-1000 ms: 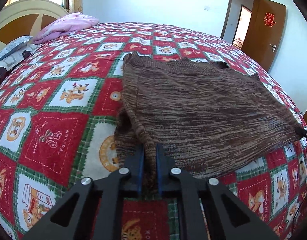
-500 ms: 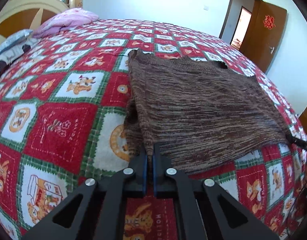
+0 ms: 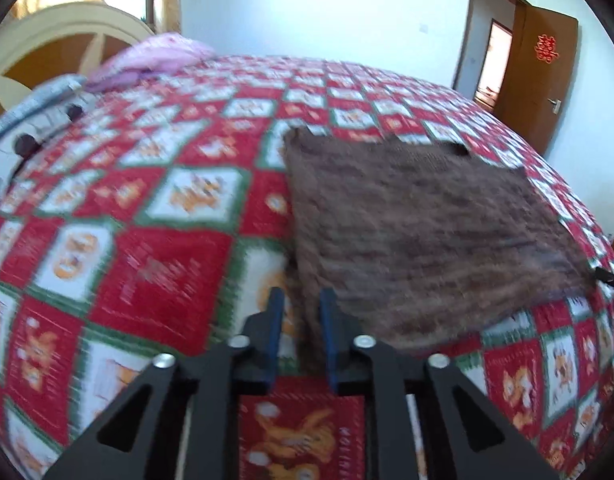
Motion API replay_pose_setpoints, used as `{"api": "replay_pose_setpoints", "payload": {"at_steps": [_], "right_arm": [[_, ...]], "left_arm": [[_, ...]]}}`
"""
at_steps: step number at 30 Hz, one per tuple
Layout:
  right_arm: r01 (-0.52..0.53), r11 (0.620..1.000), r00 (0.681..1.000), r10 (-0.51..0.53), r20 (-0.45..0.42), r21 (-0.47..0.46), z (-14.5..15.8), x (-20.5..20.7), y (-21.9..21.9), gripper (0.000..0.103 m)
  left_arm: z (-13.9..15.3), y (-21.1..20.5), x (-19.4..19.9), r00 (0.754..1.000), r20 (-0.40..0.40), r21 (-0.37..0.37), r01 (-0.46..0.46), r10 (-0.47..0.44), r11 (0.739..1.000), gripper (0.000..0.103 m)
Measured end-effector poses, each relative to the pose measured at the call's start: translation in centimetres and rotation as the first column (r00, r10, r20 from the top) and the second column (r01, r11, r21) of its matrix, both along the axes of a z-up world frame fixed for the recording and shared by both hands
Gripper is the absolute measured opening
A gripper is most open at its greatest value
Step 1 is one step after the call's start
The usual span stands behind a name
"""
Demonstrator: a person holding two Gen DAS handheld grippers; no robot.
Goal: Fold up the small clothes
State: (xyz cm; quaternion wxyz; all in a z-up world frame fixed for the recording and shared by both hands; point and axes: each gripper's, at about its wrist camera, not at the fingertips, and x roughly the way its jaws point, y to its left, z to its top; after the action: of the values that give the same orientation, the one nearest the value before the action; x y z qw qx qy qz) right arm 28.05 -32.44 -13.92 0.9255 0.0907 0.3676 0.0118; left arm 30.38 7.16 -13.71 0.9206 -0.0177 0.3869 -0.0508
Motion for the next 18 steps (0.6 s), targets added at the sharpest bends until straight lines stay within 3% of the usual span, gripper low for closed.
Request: {"api": "replay_pose_setpoints", "payload": {"at_steps": [1, 4, 6, 9, 12, 15, 18], "right_arm": [[-0.011, 1.000, 1.000, 0.011, 0.008, -0.005, 0.5, 0.6, 0.4, 0.030], [-0.083, 0.996, 0.997, 0.082, 0.005, 0.030, 0.7, 3.0, 1.5, 0.031], [-0.096, 0.994, 0.993, 0.099, -0.061, 0.051, -0.8, 4.8, 1.9, 0.031], [-0.079, 0.997, 0.982, 0.077, -0.171, -0.004, -3.8, 6.0, 2.1, 0.031], [-0.104, 0.993, 0.982, 0.095, -0.162, -0.047, -4.4, 4.5, 2.5, 0.031], [-0.100, 0.978, 0.981, 0.067, -0.182, -0.180, -3.4, 4.0, 4.4, 0.031], [-0.195, 0.967, 0.977, 0.178, -0.115, -0.166, -1.3, 4.5, 8.6, 0.031]], "left_arm": [[0.3, 0.1, 0.2, 1.000, 0.012, 0.007, -0.013, 0.013, 1.000, 0.040], [0.6, -0.3, 0.9, 0.999, 0.027, 0.015, -0.030, 0.029, 0.999, 0.045], [0.1, -1.2, 1.6, 1.000, 0.018, 0.037, -0.022, 0.022, 0.999, 0.045], [-1.1, -2.4, 2.5, 1.000, -0.025, 0.079, -0.001, 0.003, 0.997, 0.051], [-2.4, -3.2, 2.5, 0.998, -0.066, 0.148, 0.020, -0.010, 0.989, 0.060], [-2.7, -3.2, 1.6, 1.000, -0.019, 0.199, 0.011, -0.007, 0.980, 0.073], [-3.0, -2.2, 1.7, 1.000, -0.014, 0.138, -0.012, 0.014, 0.990, 0.078]]}}
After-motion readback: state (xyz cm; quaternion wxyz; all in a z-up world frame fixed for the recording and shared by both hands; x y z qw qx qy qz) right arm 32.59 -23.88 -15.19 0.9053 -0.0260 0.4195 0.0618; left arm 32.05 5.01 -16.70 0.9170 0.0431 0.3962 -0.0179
